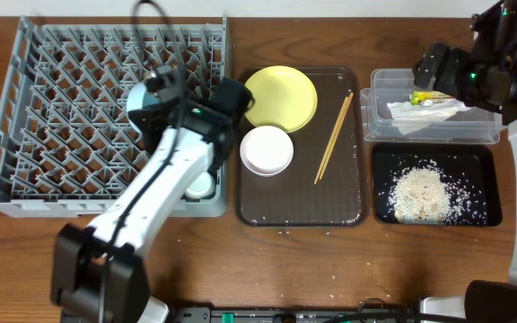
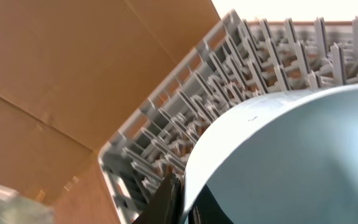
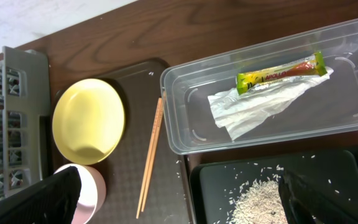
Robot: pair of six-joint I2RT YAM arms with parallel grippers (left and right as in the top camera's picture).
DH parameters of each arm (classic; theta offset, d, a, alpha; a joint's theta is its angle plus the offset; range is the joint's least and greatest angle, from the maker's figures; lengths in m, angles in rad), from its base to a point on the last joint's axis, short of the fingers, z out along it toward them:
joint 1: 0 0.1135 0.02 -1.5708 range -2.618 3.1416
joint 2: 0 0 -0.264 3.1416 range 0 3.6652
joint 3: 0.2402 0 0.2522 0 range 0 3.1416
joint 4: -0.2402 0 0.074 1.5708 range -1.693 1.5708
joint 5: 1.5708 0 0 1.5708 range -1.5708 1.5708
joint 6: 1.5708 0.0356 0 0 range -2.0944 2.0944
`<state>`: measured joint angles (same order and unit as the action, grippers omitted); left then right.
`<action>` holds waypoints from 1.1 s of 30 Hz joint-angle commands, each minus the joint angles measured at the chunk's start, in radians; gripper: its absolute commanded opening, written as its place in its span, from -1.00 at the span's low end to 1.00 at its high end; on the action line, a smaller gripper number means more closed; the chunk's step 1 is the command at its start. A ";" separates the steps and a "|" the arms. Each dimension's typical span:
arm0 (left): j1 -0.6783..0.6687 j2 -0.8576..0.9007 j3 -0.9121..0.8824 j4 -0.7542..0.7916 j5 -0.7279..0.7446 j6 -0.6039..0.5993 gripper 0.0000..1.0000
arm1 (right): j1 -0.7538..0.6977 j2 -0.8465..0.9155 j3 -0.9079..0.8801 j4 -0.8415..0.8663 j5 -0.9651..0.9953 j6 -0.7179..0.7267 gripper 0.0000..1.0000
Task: Sort waste into correct bins and load items into the dishwasher
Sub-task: 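Carry the light-blue bowl with the left gripper into the dish rack, then move the left gripper back to the pink bowl on the tray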
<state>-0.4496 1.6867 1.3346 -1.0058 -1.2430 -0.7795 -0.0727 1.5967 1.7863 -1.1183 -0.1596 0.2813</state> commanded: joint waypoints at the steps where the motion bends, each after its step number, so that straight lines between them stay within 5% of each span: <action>1: -0.017 0.069 -0.007 0.002 -0.193 -0.038 -0.85 | -0.005 0.001 0.010 0.000 0.006 0.010 0.98; 13: -0.051 0.270 -0.007 0.001 -0.274 -0.038 -0.85 | -0.005 0.001 0.010 -0.001 0.006 0.010 0.99; 24: -0.105 0.298 -0.007 -0.019 -0.203 -0.026 -0.84 | -0.005 0.001 0.010 0.000 0.006 0.010 0.98; 28: -0.118 0.298 -0.007 -0.051 -0.078 -0.025 -0.37 | -0.005 0.001 0.010 0.000 0.006 0.010 0.98; 33: -0.119 0.297 -0.007 -0.114 0.080 -0.026 -0.22 | -0.005 0.001 0.010 0.000 0.006 0.010 0.98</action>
<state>-0.5690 1.9793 1.3293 -1.1030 -1.2842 -0.7887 -0.0727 1.5967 1.7863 -1.1175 -0.1593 0.2813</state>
